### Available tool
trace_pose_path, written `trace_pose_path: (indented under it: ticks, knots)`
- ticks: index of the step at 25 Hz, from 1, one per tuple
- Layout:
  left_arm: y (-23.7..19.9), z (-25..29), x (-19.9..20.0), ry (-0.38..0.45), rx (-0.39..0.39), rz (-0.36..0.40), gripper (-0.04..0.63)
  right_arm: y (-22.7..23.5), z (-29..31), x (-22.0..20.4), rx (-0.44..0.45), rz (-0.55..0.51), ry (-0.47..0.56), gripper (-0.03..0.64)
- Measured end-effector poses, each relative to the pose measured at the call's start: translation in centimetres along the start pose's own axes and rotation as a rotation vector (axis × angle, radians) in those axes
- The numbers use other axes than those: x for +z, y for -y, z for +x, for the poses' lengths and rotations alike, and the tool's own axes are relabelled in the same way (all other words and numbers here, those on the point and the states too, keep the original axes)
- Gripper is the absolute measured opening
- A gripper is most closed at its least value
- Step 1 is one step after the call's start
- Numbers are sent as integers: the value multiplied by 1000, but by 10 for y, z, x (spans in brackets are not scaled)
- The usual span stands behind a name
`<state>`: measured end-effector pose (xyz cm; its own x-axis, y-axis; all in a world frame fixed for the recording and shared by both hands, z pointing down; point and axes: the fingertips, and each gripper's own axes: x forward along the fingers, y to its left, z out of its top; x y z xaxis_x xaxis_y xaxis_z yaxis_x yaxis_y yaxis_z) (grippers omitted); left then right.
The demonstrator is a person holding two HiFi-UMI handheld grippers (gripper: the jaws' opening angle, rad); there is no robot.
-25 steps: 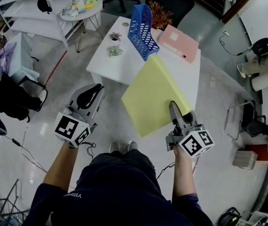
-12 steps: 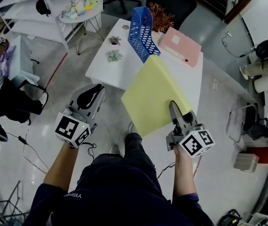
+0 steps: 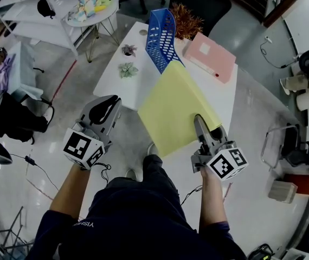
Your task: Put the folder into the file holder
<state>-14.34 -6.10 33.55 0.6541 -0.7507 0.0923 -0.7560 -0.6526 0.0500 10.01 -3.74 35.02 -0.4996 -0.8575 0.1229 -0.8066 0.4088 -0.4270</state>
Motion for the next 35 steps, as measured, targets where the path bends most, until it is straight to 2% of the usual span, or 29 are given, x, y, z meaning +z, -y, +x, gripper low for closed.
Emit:
trace_pose_path:
  ticks: [9, 35]
  knots:
    - [-14, 50, -2, -20, 20, -9, 57, 39, 34, 26, 26, 2, -7, 150]
    - [-36, 177, 16, -30, 121, 3, 57, 132, 117, 147, 156, -46, 72, 150]
